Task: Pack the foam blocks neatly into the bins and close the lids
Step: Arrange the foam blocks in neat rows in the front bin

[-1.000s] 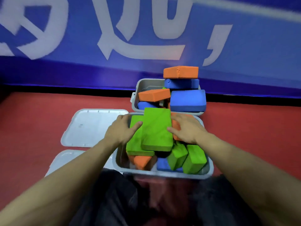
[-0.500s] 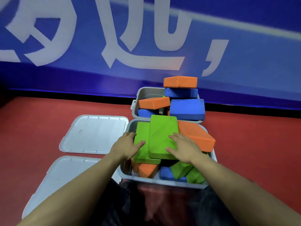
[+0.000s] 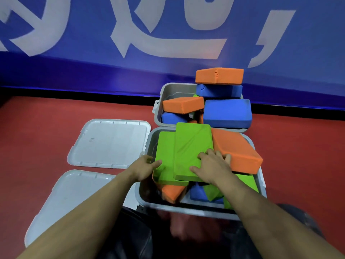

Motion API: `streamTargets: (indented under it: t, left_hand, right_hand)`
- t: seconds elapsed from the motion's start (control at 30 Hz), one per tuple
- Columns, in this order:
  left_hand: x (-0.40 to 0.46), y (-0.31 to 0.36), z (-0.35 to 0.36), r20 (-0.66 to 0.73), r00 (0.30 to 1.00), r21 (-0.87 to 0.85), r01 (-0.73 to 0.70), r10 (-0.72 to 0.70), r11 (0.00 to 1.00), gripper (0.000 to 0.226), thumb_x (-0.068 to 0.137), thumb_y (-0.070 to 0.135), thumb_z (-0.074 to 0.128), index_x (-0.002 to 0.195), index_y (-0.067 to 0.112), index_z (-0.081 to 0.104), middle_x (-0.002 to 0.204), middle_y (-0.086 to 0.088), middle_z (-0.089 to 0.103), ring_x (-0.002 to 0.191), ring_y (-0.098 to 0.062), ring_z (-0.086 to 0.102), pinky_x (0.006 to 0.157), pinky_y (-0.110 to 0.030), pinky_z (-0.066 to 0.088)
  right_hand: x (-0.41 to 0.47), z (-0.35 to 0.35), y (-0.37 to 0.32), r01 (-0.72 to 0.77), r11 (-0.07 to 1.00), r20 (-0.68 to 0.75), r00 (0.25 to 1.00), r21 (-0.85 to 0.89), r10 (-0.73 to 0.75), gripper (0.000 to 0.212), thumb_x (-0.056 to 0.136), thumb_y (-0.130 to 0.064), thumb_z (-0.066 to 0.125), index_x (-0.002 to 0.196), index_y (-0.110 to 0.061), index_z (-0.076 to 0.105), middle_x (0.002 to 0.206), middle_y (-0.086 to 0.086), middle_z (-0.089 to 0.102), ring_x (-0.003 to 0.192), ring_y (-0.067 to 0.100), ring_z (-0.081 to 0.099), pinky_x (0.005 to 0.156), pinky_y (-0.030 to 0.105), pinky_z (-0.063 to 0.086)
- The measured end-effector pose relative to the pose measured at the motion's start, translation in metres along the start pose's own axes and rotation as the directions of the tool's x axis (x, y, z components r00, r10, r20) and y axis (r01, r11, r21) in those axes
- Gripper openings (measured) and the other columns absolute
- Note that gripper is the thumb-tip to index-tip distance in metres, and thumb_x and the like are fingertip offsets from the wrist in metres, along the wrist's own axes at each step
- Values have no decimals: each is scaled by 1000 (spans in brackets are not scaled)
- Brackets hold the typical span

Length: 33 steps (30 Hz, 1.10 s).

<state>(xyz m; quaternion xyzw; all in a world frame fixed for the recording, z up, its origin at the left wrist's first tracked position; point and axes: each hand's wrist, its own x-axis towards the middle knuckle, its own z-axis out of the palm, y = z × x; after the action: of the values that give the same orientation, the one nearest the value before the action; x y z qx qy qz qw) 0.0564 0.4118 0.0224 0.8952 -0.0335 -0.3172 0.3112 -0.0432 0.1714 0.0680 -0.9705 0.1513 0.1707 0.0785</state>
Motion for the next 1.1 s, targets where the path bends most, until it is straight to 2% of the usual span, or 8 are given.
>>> streamTargets:
  t: [0.13, 0.33, 0.43, 0.6, 0.73, 0.83, 0.97, 1.1]
  left_hand:
    - [9, -2, 5, 12, 1000, -65, 24, -23, 998, 65, 99, 46, 63, 144, 0, 51, 144, -15, 57, 129, -28, 56, 108, -32, 41]
    - [8, -19, 13, 78, 994, -54, 85, -81, 995, 73, 88, 57, 70, 136, 3, 57, 137, -11, 62, 119, -25, 61, 101, -29, 45]
    - [23, -41, 23, 109, 990, -38, 88, -84, 995, 84, 69, 71, 70, 123, 6, 67, 121, -10, 73, 104, -22, 69, 98, -38, 54]
    - [31, -41, 37, 179, 976, -223, 164, -124, 961, 71, 85, 53, 75, 128, -2, 61, 123, -9, 70, 110, -28, 69, 101, -40, 53]
    - [40, -46, 44, 280, 956, -330, 182, -88, 926, 102, 52, 68, 83, 125, -2, 67, 111, -10, 77, 101, -26, 75, 100, -46, 56]
    - [41, -43, 52, 304, 947, -325, 207, -105, 923, 113, 42, 77, 87, 122, 1, 65, 104, -14, 77, 88, -32, 76, 85, -50, 62]
    - [20, -20, 57, 291, 944, -346, 257, -157, 902, 100, 62, 69, 82, 130, 3, 51, 107, -16, 69, 67, -21, 64, 50, -27, 48]
    - [21, -6, 46, 105, 977, -530, 211, -183, 821, 90, 55, 56, 91, 119, 14, 44, 119, -14, 62, 97, -29, 68, 81, -49, 62]
  right_hand:
    - [-2, 8, -11, 52, 998, -132, 990, 23, -49, 58, 90, -68, 51, 128, -26, 61, 130, 3, 54, 125, 29, 44, 102, 44, 36]
    - [0, 10, -16, 43, 967, 5, 999, 252, -46, 54, 87, -64, 62, 121, -22, 64, 124, 5, 60, 115, 28, 59, 92, 38, 50]
    - [-2, 15, -15, 14, 974, -47, 999, 226, -4, 60, 80, -69, 66, 119, -24, 60, 123, 5, 53, 120, 28, 51, 96, 39, 48]
    - [-2, 23, -12, -28, 978, -90, 995, 206, 47, 83, 65, -80, 70, 128, -32, 46, 128, 0, 36, 125, 24, 35, 98, 48, 46]
    - [-4, 32, -13, -18, 995, -85, 996, 94, 26, 98, 58, -82, 72, 135, -36, 35, 138, -1, 29, 130, 25, 29, 98, 49, 41]
    - [-3, 40, -13, -16, 998, -56, 998, 57, 19, 109, 57, -83, 72, 141, -33, 24, 159, 2, 7, 145, 26, 14, 102, 54, 37]
    - [-2, 42, -11, -35, 997, -20, 999, 72, 36, 116, 59, -87, 66, 146, -27, 19, 166, -10, -21, 155, 24, -9, 105, 62, 34]
    - [-5, 39, -14, -51, 971, -41, 997, 232, 62, 122, 55, -92, 63, 150, -37, 10, 165, -17, -18, 155, 22, -10, 105, 71, 32]
